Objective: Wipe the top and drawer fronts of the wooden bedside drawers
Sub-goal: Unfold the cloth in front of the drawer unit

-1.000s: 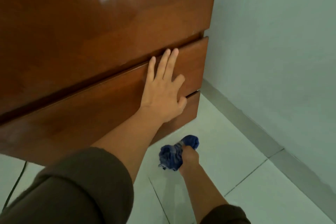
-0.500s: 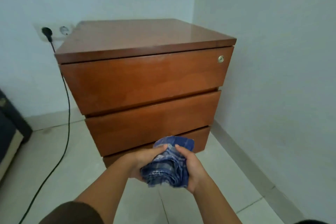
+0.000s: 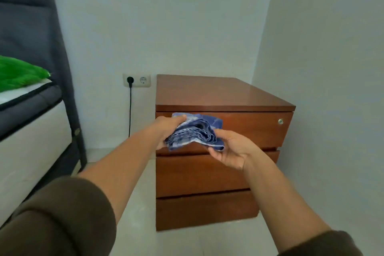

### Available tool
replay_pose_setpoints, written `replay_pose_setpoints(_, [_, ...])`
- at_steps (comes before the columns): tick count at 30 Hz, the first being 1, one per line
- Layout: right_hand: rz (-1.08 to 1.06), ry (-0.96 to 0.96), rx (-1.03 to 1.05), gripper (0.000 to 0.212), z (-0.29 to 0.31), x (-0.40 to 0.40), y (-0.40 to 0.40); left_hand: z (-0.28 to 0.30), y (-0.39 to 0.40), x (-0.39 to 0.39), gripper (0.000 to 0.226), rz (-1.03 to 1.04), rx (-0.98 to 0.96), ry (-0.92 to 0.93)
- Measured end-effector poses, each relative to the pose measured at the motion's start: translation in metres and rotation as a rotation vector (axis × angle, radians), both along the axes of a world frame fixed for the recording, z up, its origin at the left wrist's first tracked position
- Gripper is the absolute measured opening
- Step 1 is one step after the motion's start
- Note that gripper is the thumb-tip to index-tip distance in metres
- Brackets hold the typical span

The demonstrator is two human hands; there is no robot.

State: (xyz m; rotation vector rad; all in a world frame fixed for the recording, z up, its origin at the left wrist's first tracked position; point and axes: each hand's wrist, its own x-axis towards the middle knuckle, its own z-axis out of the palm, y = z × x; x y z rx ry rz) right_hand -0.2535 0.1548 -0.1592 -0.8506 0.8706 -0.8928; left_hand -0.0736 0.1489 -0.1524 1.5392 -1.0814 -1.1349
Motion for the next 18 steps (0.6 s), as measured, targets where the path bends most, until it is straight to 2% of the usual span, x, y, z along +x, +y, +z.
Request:
replay_pose_setpoints(4, [-0.056, 0.102, -0.176, 0.019, 0.063, 0.020, -0.020, 0.054, -0.005, 0.013, 0.035, 0.027, -0.138, 0.061])
replay_pose_setpoints(8, [-0.078, 0.248, -0.277, 0.021, 0.101, 0.040, -0.053, 0.087, -0.026, 0.029, 0.023, 0.069, -0.199, 0.031])
replay_pose_setpoints(10, [-0.080, 0.318, -0.294, 0.018, 0.106, 0.049, -0.070, 0.094, -0.039, 0.039, 0.021, 0.118, -0.211, -0.007])
replay_pose_setpoints(13, [-0.095, 0.413, -0.342, 0.026, 0.104, 0.061, -0.093, 0.096, -0.056, 0.049, 0.010, 0.159, -0.215, -0.057])
replay_pose_setpoints(18, [-0.126, 0.527, -0.340, 0.024, 0.083, 0.079, -0.129, 0.084, -0.087, 0.064, 0.026, 0.230, -0.205, -0.180])
